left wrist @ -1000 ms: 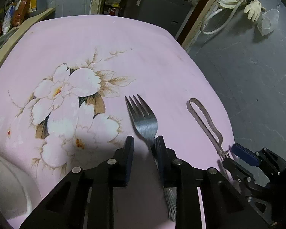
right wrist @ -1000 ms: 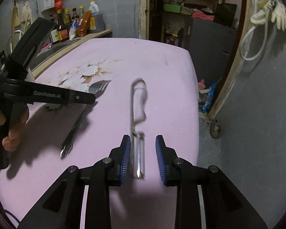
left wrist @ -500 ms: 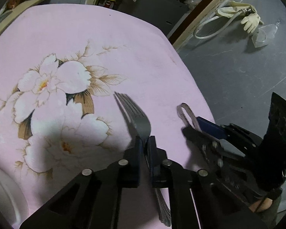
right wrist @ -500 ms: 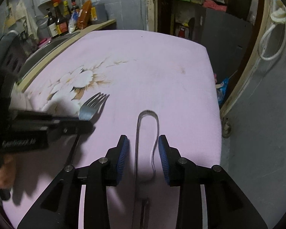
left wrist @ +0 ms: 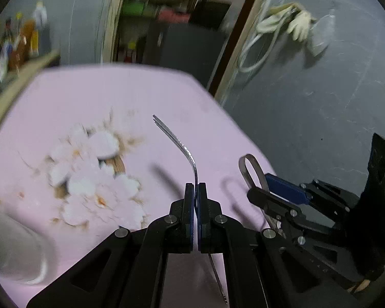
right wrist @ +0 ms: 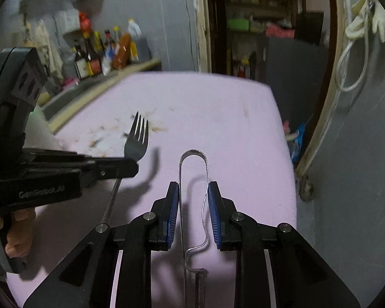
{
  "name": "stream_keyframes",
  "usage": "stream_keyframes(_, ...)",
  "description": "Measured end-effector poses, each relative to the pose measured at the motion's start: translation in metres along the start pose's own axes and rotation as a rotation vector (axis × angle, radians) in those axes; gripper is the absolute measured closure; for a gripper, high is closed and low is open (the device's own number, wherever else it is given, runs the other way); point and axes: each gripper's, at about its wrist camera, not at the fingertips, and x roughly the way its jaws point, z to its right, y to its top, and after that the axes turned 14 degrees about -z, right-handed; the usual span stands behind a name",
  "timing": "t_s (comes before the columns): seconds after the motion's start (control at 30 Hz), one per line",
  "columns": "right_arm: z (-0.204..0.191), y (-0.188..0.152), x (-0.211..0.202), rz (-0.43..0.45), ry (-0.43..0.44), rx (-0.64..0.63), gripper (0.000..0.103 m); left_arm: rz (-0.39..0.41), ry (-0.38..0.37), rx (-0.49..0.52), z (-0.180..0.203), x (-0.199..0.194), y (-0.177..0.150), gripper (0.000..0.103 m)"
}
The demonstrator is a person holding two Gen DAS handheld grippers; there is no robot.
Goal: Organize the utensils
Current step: 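Lift fork and peeler over the white holder to drop them in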
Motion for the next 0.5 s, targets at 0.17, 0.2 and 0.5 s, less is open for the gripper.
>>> stream_keyframes(0.17, -0.024, -0.022, -0.034, 0.214, -0.099, -0.03, 0.083, 0.155, 0.061, 0.085, 0.018, -0.032, -0.018, 0.103)
stream_keyframes(0.2, -0.029, -0.024, -0.039, 0.249, -0.126, -0.037, 0.083, 0.179, 0.073, 0.097, 0.022, -0.035, -0.021, 0.103)
stream_keyframes(0.5, -0.057, -0.022, -0.082, 0.516, -0.167, -0.001, 0.083, 0.358, 0.135, 0.143, 0.041, -0.07, -0.035, 0.103)
